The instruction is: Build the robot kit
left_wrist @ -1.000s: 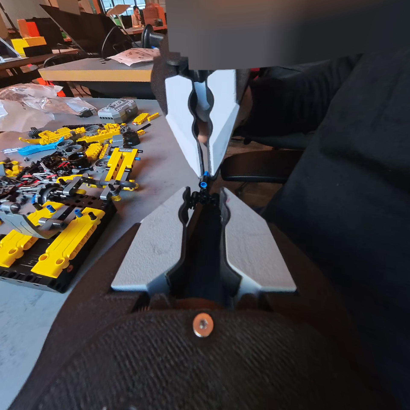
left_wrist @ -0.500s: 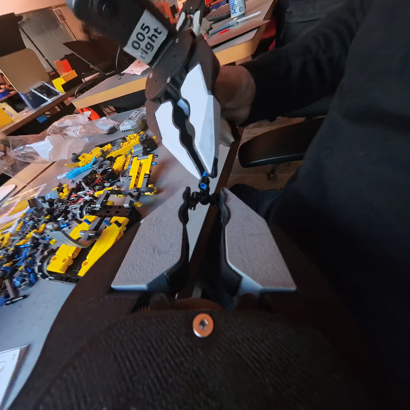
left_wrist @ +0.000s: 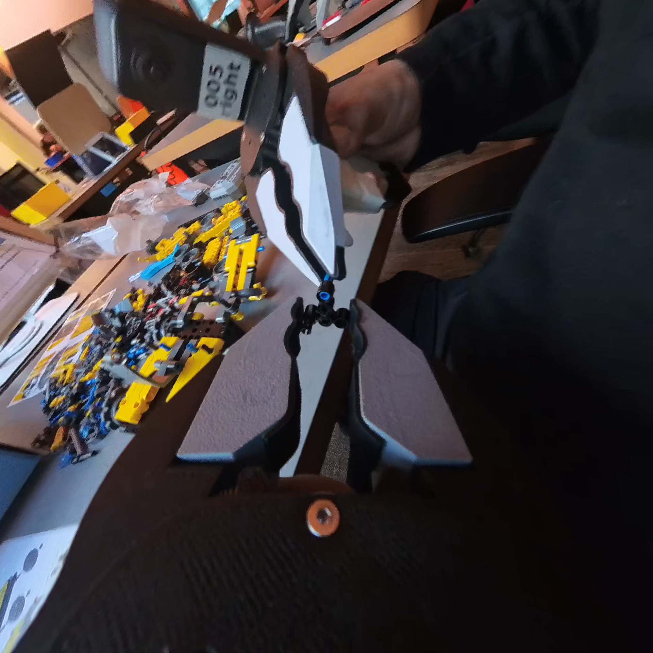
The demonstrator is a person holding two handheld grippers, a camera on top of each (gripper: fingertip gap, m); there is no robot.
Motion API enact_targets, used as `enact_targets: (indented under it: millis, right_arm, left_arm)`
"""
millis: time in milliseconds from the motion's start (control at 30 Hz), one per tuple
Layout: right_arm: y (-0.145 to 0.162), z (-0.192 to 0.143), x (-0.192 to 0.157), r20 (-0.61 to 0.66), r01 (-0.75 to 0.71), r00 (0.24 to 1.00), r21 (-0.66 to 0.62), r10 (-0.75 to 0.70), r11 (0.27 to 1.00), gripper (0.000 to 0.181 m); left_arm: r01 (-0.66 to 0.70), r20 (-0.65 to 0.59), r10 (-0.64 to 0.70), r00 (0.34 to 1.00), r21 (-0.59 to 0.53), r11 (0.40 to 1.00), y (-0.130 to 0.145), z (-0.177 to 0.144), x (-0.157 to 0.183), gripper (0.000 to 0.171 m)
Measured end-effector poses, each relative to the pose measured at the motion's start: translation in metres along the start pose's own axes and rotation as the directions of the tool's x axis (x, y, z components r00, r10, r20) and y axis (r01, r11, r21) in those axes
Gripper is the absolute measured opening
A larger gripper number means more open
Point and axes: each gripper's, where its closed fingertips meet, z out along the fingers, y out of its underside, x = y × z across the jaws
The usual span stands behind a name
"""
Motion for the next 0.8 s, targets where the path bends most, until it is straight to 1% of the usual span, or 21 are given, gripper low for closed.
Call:
enact_targets:
  millis: [33, 67, 100, 133, 167, 200, 267, 333, 367, 433, 500, 600, 633, 700, 733, 800]
  right_arm:
    - [-0.001, -0.001, 0.003, -0.012, -0.004, 1.0, 0.006, 0.004, 1.0, 0.004]
    - [-0.004, -0.003, 0.009, -0.059, 0.014, 0.998, 0.018, -0.013, 1.0, 0.004]
    - [-0.008, -0.007, 0.016, -0.127, 0.043, 0.991, 0.032, -0.039, 0.999, 0.006]
    - [-0.012, -0.012, 0.024, -0.202, 0.066, 0.978, 0.041, -0.056, 0.997, 0.017]
    - [-0.017, -0.018, 0.033, -0.289, 0.082, 0.955, 0.053, -0.063, 0.995, 0.027]
    - [-0.022, -0.024, 0.042, -0.368, 0.097, 0.928, 0.077, -0.062, 0.992, 0.028]
    - [-0.032, -0.029, 0.046, -0.448, 0.122, 0.893, 0.147, -0.043, 0.982, 0.032]
    - [-0.039, -0.03, 0.045, -0.508, 0.165, 0.86, 0.2, -0.042, 0.966, 0.028]
    - [-0.04, -0.031, 0.046, -0.55, 0.195, 0.834, 0.205, -0.052, 0.959, 0.024]
    - [-0.04, -0.031, 0.048, -0.619, 0.242, 0.781, 0.187, -0.077, 0.952, 0.018]
    - [-0.039, -0.03, 0.05, -0.655, 0.266, 0.749, 0.164, -0.097, 0.95, 0.016]
    - [-0.038, -0.029, 0.054, -0.682, 0.277, 0.723, 0.14, -0.11, 0.951, 0.015]
    - [-0.038, -0.03, 0.057, -0.691, 0.277, 0.715, 0.137, -0.108, 0.951, 0.012]
    - [-0.037, -0.033, 0.06, -0.698, 0.267, 0.71, 0.144, -0.093, 0.953, 0.005]
    - [-0.037, -0.033, 0.06, -0.698, 0.264, 0.711, 0.151, -0.086, 0.952, 0.004]
    - [-0.037, -0.033, 0.062, -0.704, 0.26, 0.706, 0.161, -0.074, 0.952, 0.005]
  left_arm:
    - [0.021, 0.048, -0.02, 0.999, -0.02, 1.0, 0.003, 0.002, -0.007, 0.022]
    - [0.054, 0.115, -0.048, 0.992, -0.049, 0.997, 0.008, 0.005, -0.018, 0.023]
    - [0.104, 0.206, -0.085, 0.975, -0.079, 0.991, 0.015, 0.006, -0.032, 0.023]
    - [0.163, 0.294, -0.13, 0.947, -0.09, 0.983, 0.019, 0.006, -0.045, 0.022]
    - [0.223, 0.358, -0.178, 0.916, -0.088, 0.971, 0.023, 0.006, -0.054, 0.023]
    - [0.267, 0.4, -0.217, 0.89, -0.074, 0.961, 0.024, 0.007, -0.06, 0.022]
    - [0.305, 0.477, -0.248, 0.843, -0.045, 0.951, 0.022, 0.006, -0.07, 0.023]
    - [0.302, 0.519, -0.241, 0.82, -0.035, 0.953, 0.02, 0.006, -0.073, 0.023]
    - [0.3, 0.534, -0.235, 0.812, -0.037, 0.953, 0.02, 0.007, -0.073, 0.023]
    - [0.314, 0.546, -0.246, 0.801, -0.033, 0.949, 0.02, 0.011, -0.071, 0.022]
    - [0.318, 0.545, -0.247, 0.801, -0.039, 0.947, 0.02, 0.017, -0.067, 0.023]
    - [0.309, 0.563, -0.223, 0.796, -0.061, 0.949, 0.022, 0.02, -0.067, 0.023]
    - [0.313, 0.563, -0.226, 0.795, -0.062, 0.948, 0.023, 0.021, -0.067, 0.023]
    - [0.292, 0.581, -0.195, 0.79, -0.076, 0.953, 0.023, 0.021, -0.069, 0.022]
    - [0.277, 0.591, -0.173, 0.788, -0.089, 0.957, 0.024, 0.022, -0.069, 0.023]
    - [0.279, 0.594, -0.17, 0.786, -0.095, 0.956, 0.027, 0.024, -0.071, 0.023]
